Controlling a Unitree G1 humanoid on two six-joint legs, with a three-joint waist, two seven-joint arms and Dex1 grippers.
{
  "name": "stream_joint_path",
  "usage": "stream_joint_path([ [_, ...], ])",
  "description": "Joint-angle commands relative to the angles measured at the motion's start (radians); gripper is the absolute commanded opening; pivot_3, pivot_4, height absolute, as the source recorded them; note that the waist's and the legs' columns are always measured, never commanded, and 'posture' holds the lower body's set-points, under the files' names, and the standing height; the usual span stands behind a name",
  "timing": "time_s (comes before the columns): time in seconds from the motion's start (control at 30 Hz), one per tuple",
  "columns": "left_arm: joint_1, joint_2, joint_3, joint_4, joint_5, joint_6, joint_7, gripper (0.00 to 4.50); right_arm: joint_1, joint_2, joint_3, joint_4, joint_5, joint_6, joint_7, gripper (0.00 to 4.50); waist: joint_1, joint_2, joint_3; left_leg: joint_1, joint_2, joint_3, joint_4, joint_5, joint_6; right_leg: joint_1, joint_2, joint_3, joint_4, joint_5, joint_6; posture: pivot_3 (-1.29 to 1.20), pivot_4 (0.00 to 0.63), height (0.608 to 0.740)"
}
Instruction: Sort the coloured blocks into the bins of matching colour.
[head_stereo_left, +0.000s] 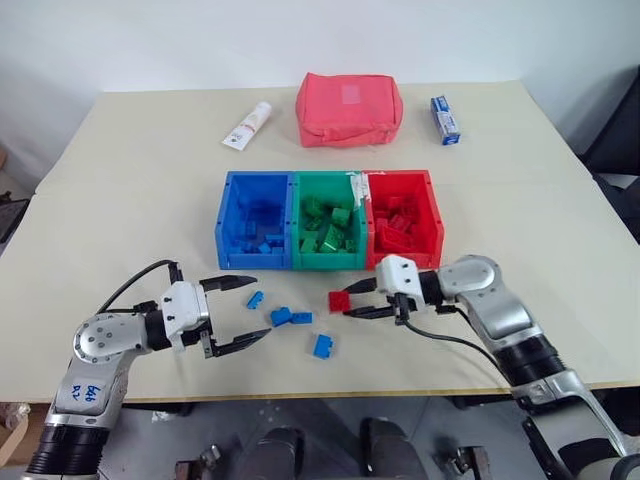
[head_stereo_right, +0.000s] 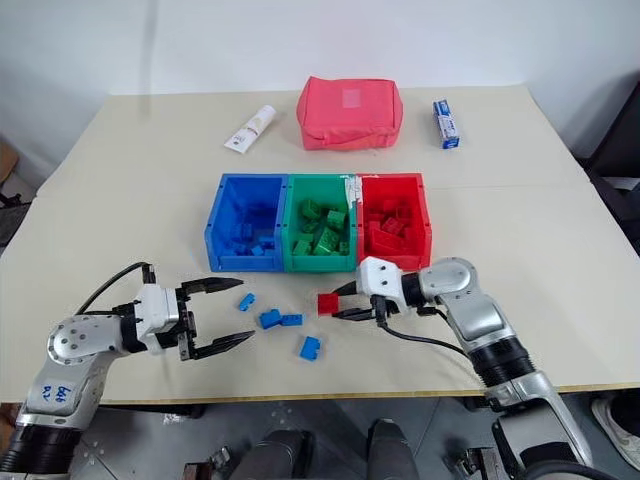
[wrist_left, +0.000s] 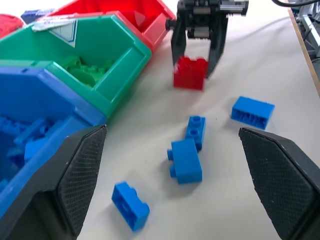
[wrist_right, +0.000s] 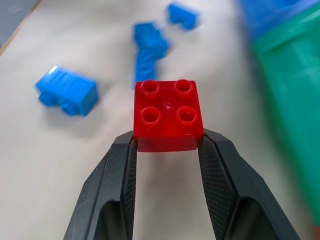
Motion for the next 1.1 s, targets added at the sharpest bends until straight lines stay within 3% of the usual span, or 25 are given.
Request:
stream_joint_path([
  [0.03,-0.025,-0.019,0.0,-0.003,-0.009,0.001,0.014,4.5,0.025,-0.026,-0.134,-0.138,0.116,0.112,-0.076,1.4,-0.001,0.0,0.0,0.0,0.0,0.0,0.0,0.0,0.0,0.0,0.0,0.0,0.0,0.0,0.0,0.0,0.15,0.74],
  [0.2,-0.085,-0.081,0.013,-0.008,-0.058,0.072,0.074,4.5,-0.007,-0.018,-0.307,-0.183,0.211,0.251,-0.253,1.4,0.001,0.0,0.0,0.0,0.0,0.0,0.0,0.0,0.0,0.0,0.0,0.001,0.0,0.0,0.0,0.0,0.15,0.74],
  [0.33,-0.142,-0.13,0.029,-0.014,-0.088,0.133,0.141,4.5,-0.107,-0.007,-0.336,-0.065,0.15,0.24,-0.39,1.4,-0.003,0.0,0.0,0.0,0.001,0.001,0.001,0.0,0.0,0.0,0.001,0.001,0.001,0.0,0.0,0.0,0.15,0.74],
  [0.47,-0.168,-0.142,0.033,-0.008,-0.081,0.153,0.158,4.5,-0.168,-0.007,-0.319,0.041,0.136,0.278,-0.421,1.4,-0.003,0.0,0.0,0.0,0.001,0.003,-0.001,0.0,0.0,-0.001,0.002,0.004,0.001,0.0,0.0,0.0,0.15,0.74],
  [0.77,-0.167,-0.096,0.057,0.048,-0.065,0.135,0.117,4.5,-0.11,-0.062,-0.315,0.019,0.148,0.208,-0.321,4.44,-0.002,0.0,0.0,-0.001,0.002,0.005,0.0,-0.001,0.001,-0.003,0.004,0.007,0.0,0.0,0.0,0.0,0.15,0.74],
  [1.1,-0.104,0.107,0.072,0.258,0.032,-0.067,-0.113,4.5,0.309,-0.243,-0.391,-0.26,0.308,0.077,0.04,4.48,-0.002,0.0,0.0,0.0,0.003,0.007,0.0,-0.003,0.001,-0.002,0.005,0.009,-0.001,0.001,0.001,0.0,0.15,0.74],
])
